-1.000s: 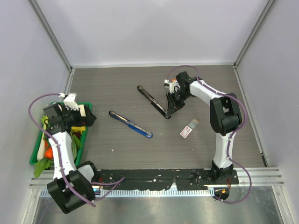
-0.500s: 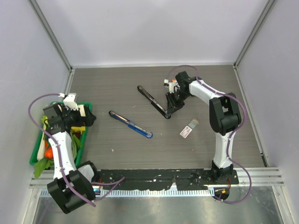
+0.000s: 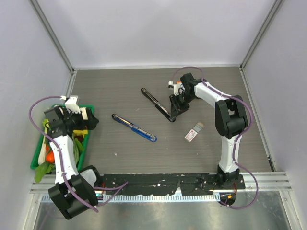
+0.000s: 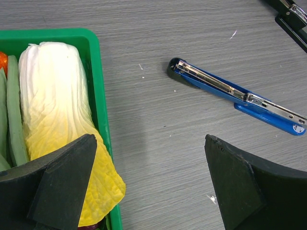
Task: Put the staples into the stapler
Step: Install the staple into the stapler.
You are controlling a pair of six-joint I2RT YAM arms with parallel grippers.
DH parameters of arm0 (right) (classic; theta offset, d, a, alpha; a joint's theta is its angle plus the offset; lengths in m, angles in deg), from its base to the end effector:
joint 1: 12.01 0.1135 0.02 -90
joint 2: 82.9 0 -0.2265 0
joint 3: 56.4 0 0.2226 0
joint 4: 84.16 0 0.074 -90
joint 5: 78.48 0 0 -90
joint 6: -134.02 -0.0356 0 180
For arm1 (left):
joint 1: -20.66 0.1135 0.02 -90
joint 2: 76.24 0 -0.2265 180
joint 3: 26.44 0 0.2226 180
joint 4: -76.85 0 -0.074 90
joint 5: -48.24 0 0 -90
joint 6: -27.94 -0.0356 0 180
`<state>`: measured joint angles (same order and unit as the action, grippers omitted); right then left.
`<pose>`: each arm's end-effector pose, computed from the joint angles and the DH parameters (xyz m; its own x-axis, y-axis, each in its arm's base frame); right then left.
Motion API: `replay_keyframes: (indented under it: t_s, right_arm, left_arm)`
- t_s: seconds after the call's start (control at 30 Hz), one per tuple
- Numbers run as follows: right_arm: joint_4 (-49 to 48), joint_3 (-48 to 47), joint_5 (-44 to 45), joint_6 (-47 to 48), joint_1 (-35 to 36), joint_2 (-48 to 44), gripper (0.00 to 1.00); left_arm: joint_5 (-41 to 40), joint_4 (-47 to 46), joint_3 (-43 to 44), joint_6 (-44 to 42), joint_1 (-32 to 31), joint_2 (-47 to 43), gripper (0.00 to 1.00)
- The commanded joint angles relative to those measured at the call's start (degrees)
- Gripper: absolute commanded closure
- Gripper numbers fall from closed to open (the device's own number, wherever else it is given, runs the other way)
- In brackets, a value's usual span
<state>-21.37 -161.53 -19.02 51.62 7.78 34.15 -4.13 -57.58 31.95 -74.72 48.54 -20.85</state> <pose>0.3405 0.1418 0.1683 -0.8444 -0.4249 -0.3262 -0.5341 0.7151 0.4510 0.1771 0.0691 0.2424 -0.5775 -0.1091 -0.8091 0.1575 0.9575 -0.2416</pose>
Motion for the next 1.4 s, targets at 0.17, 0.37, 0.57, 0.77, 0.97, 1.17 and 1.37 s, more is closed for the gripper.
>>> replay_keyframes:
  t_s: [0.17,0.37,0.57,0.77,0.97,1.17,1.37]
  right_arm:
    - [0.7,-1.8,-0.5,3.7,-0.2,-4.6,0.6]
    - [0.8,-1.1,0.7,4.6,-1.7,-5.4,0.6]
    - [1.3,-1.0,1.5,5.3,-1.6,-5.1,0.6]
    - [1.5,-0.5,2.9,6.5,-1.7,-5.8,0.6]
    - [1.5,0.0,3.2,6.9,-1.6,-5.7,0.6]
    - [1.3,0.5,3.4,6.9,-1.0,-6.0,0.6]
    - [0.8,1.2,3.7,7.1,-0.5,-6.7,0.6]
  left_arm:
    - [1.8,-0.1,0.1,-0.3,0.5,-0.3,0.0]
    - [2.0,-0.1,0.2,-0.3,0.5,-0.4,0.0]
    - [2.1,-0.1,0.1,-0.3,0.6,-0.5,0.0]
    - [2.2,-0.1,0.1,-0.3,0.7,-0.4,0.0]
    - [2.1,0.0,0.2,-0.3,0.8,-0.4,0.0]
    - [2.1,0.0,0.2,-0.3,0.9,-0.2,0.0]
    - [2.3,0.0,0.2,-0.2,0.9,-0.2,0.0]
